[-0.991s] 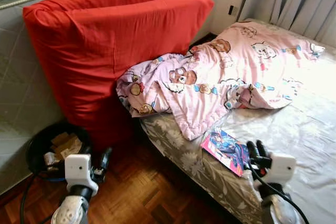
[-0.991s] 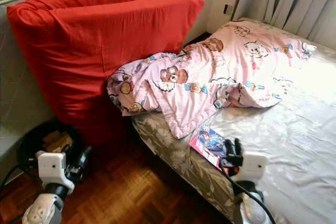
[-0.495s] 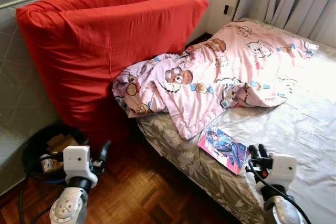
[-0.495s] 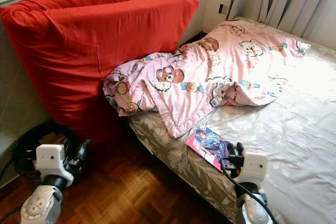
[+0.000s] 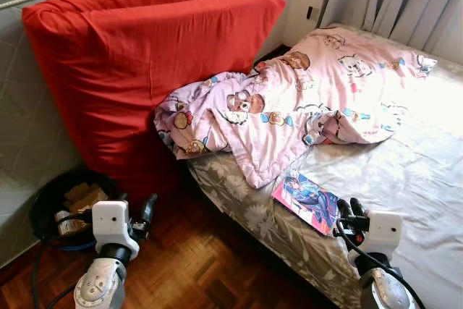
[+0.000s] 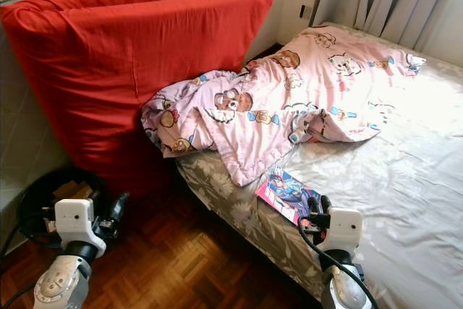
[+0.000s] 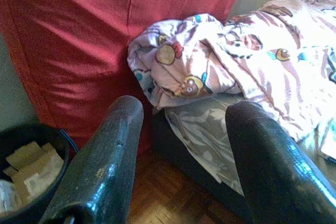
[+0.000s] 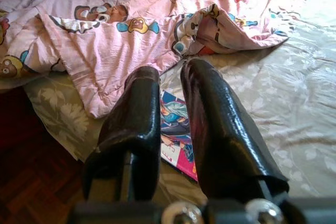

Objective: Clean up the room

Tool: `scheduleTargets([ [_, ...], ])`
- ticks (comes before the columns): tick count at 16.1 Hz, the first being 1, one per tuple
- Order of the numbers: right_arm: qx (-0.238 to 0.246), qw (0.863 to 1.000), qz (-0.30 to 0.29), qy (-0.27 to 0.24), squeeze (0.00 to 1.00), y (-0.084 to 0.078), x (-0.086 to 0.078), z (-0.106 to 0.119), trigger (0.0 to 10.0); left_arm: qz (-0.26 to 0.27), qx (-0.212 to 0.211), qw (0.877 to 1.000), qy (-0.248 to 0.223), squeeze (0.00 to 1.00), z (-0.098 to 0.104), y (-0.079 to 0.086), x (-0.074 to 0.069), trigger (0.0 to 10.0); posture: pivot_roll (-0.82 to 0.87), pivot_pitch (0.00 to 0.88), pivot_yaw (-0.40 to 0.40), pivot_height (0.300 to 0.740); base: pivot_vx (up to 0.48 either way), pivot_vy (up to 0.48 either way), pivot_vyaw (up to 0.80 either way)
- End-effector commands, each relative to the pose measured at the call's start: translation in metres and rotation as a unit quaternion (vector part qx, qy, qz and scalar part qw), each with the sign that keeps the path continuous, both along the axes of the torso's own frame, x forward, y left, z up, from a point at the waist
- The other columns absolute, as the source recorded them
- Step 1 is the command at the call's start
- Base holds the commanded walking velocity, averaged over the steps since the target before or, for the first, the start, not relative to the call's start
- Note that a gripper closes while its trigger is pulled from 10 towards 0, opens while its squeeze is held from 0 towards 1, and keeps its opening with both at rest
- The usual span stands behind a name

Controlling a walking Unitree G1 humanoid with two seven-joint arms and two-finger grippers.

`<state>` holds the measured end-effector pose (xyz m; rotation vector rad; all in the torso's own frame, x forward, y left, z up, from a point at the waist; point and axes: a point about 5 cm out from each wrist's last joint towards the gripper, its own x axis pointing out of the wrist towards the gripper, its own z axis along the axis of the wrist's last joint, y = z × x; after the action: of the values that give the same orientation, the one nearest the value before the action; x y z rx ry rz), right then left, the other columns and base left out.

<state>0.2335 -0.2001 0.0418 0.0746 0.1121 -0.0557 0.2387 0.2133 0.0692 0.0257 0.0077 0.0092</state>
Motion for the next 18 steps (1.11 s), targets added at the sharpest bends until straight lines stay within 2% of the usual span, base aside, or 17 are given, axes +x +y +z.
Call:
scheduleTargets([
  [1,-0.001,1.000,0.001,0.008,0.00,0.0002,0.0032,0.0011,10.0,-0.002,-0.005,1.000,0.000,0.00,0.0020,-0.0028,-0.0011,10.0,-0.06,0.116,-0.032,0.682,0.000,0.000,0.00],
  [4,-0.003,1.000,0.012,0.008,0.00,0.0022,0.0042,0.0004,10.0,-0.003,-0.008,1.000,0.002,0.00,0.0005,-0.0051,-0.0015,10.0,-0.06,0.118,-0.036,0.655,0.000,0.000,0.00],
  [18,0.003,1.000,0.013,0.022,0.00,0.0083,0.0055,-0.0031,10.0,-0.017,-0.010,1.000,0.014,0.00,-0.0009,-0.0092,-0.0009,10.0,-0.06,0.125,-0.035,0.655,0.000,0.000,0.00],
])
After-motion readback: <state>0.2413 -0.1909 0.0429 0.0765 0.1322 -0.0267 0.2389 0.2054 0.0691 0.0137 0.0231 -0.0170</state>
